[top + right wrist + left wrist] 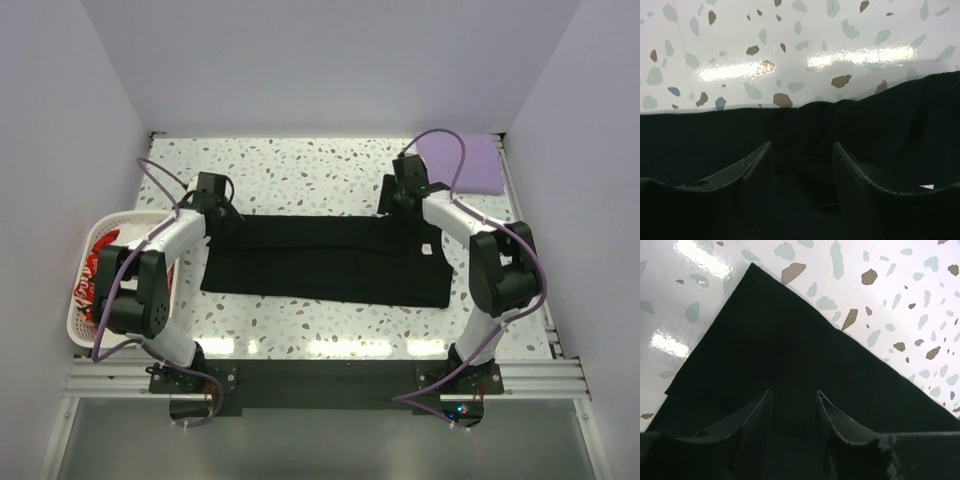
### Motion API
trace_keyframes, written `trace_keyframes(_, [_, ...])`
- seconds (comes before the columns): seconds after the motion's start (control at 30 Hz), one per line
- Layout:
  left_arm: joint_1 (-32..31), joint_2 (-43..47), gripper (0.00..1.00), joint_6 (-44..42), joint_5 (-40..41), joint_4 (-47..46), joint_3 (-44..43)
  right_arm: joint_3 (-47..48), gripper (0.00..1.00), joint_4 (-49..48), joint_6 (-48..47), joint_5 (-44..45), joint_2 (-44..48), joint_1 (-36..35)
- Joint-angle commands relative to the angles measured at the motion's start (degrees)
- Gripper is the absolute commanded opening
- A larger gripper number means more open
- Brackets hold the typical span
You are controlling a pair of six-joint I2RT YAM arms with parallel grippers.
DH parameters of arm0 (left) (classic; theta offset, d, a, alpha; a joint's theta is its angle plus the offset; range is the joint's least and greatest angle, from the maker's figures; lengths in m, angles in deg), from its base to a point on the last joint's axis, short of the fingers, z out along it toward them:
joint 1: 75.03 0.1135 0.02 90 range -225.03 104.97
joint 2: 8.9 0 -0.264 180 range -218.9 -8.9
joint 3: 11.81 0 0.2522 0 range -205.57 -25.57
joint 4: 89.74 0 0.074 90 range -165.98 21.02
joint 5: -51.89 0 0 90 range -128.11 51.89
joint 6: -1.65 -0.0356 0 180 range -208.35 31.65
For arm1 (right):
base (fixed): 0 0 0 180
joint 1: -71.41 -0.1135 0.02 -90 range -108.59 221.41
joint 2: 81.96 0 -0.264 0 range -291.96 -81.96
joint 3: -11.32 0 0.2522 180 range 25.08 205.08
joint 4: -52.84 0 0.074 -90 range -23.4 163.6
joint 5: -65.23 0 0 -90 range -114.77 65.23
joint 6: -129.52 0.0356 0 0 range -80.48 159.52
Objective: Fold and stack the t-shirts
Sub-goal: Fold the tshirt
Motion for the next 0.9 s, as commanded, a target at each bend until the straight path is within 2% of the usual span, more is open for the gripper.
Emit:
trace_keyframes(0.0, [-0.14,-0.65,0.43,2.06,-0.64,-3.7,0.71,1.05,0.54,1.62,-2.39,0.64,-1.16,-1.48])
trace_keyframes(0.17, [-0.23,-1.7,0.42,2.85,-1.17,-5.02,3.0,0.96,0.48,2.68,-2.74,2.58,-2.31,-2.1])
trace_keyframes(0.37, [-0.32,-1.09,0.42,3.38,-1.0,-5.55,4.76,-1.85,0.3,2.59,-2.03,3.72,0.94,-2.1])
trace_keyframes(0.5, [-0.32,-0.65,0.41,3.91,-1.0,-5.99,5.99,-4.21,0.12,2.86,-2.03,3.37,3.14,-2.1])
trace_keyframes(0.53, [-0.32,-0.56,0.41,4.0,-1.08,-6.08,6.17,-4.75,0.1,2.86,-1.95,3.28,3.75,-2.01])
trace_keyframes(0.63, [-0.4,-0.04,0.41,4.26,-1.35,-6.34,7.04,-7.38,0.07,2.94,-1.68,2.76,6.74,-2.1])
trace_keyframes(0.87, [-0.4,1.89,0.41,4.44,-1.79,-6.61,8.19,-15.55,0.08,1.72,-0.63,-1.54,15.96,-2.28])
